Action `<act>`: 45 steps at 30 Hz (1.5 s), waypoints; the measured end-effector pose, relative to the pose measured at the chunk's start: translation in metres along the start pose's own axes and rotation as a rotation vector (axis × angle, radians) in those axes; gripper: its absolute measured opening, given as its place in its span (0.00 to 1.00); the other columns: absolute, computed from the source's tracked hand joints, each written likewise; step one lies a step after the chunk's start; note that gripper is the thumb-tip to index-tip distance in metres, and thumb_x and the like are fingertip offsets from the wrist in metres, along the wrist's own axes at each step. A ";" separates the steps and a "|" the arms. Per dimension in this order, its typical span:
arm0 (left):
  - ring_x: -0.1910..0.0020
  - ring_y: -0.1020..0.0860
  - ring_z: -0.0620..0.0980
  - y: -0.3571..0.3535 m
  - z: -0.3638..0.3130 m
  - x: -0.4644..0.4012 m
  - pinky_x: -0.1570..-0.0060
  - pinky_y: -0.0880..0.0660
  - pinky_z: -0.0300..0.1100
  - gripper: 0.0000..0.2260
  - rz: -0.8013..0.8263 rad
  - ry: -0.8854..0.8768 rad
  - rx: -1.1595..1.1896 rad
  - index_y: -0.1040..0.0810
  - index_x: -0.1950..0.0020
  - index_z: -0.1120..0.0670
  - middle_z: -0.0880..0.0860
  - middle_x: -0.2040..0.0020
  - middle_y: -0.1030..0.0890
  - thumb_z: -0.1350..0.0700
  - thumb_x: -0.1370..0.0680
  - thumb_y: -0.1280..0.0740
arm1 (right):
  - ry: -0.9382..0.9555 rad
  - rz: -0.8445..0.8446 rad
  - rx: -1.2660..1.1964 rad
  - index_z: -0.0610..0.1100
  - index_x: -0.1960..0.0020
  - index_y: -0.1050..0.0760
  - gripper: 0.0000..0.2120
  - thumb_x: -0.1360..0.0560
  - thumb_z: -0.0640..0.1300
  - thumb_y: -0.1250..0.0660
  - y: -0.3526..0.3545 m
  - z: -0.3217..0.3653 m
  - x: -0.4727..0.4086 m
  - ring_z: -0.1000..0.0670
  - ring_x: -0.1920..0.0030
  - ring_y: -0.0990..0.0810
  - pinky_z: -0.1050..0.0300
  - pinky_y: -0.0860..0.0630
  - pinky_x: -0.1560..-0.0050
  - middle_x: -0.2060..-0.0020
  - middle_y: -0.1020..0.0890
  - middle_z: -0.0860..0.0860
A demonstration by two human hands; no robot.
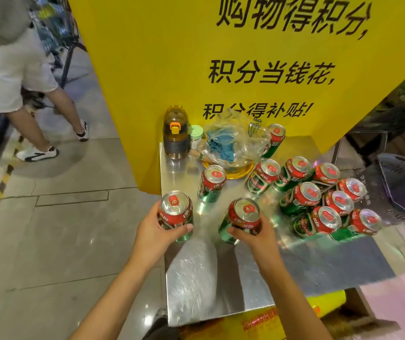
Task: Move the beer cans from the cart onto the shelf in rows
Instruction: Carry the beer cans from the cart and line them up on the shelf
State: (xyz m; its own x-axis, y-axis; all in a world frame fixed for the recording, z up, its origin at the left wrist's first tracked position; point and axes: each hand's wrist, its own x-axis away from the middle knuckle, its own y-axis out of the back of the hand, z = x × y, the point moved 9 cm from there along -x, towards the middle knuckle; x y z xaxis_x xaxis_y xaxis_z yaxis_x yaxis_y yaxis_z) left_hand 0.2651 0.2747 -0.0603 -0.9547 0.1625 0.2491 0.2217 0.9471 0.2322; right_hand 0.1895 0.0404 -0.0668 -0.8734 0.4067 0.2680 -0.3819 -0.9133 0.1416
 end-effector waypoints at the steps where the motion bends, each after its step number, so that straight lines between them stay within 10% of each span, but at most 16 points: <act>1: 0.55 0.22 0.32 0.008 -0.003 0.013 0.58 0.27 0.24 0.27 -0.028 -0.002 0.018 0.27 0.45 0.45 0.42 0.51 0.20 0.60 0.38 0.20 | 0.011 0.035 -0.017 0.48 0.41 0.25 0.32 0.44 0.42 0.21 -0.004 0.005 0.007 0.56 0.50 0.19 0.69 0.24 0.56 0.49 0.17 0.52; 15: 0.47 0.25 0.43 0.164 0.020 0.266 0.49 0.30 0.37 0.33 -0.687 0.109 0.133 0.30 0.37 0.48 0.43 0.46 0.23 0.50 0.40 0.24 | 0.055 0.706 -0.041 0.48 0.36 0.27 0.42 0.49 0.51 0.21 -0.167 0.044 0.140 0.52 0.44 0.20 0.54 0.25 0.42 0.45 0.18 0.51; 23: 0.51 0.25 0.39 0.258 0.058 0.398 0.47 0.29 0.41 0.24 -1.078 0.170 0.219 0.28 0.41 0.47 0.41 0.51 0.23 0.56 0.34 0.24 | 0.124 1.010 0.082 0.54 0.43 0.26 0.36 0.50 0.54 0.22 -0.284 0.064 0.248 0.58 0.48 0.19 0.60 0.25 0.49 0.50 0.16 0.56; 27: 0.51 0.27 0.41 0.315 0.086 0.441 0.59 0.33 0.32 0.25 -1.176 0.187 0.253 0.30 0.41 0.45 0.38 0.53 0.26 0.55 0.33 0.24 | 0.143 1.118 0.120 0.58 0.45 0.26 0.33 0.49 0.54 0.23 -0.357 0.069 0.307 0.60 0.50 0.20 0.64 0.27 0.54 0.51 0.17 0.59; 33: 0.44 0.30 0.44 0.420 0.123 0.520 0.46 0.32 0.42 0.30 -1.342 0.220 0.238 0.31 0.35 0.46 0.42 0.47 0.28 0.52 0.34 0.24 | 0.189 1.312 0.164 0.57 0.46 0.26 0.29 0.46 0.50 0.24 -0.493 0.068 0.419 0.64 0.54 0.20 0.68 0.28 0.57 0.52 0.18 0.59; 45: 0.46 0.27 0.46 0.558 0.176 0.577 0.52 0.31 0.39 0.29 -1.501 0.263 0.299 0.28 0.36 0.49 0.45 0.47 0.23 0.52 0.35 0.23 | 0.166 1.409 0.214 0.57 0.43 0.26 0.35 0.51 0.56 0.25 -0.640 0.069 0.492 0.61 0.52 0.20 0.65 0.27 0.56 0.52 0.17 0.59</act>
State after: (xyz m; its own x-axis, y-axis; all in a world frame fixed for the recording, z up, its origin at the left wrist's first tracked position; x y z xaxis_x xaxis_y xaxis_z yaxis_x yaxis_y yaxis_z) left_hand -0.1970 0.9459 0.0481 -0.1893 -0.9735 0.1280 -0.9492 0.2148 0.2299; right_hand 0.0252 0.8268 0.0397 -0.5092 -0.8388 0.1927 0.8547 -0.5192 -0.0013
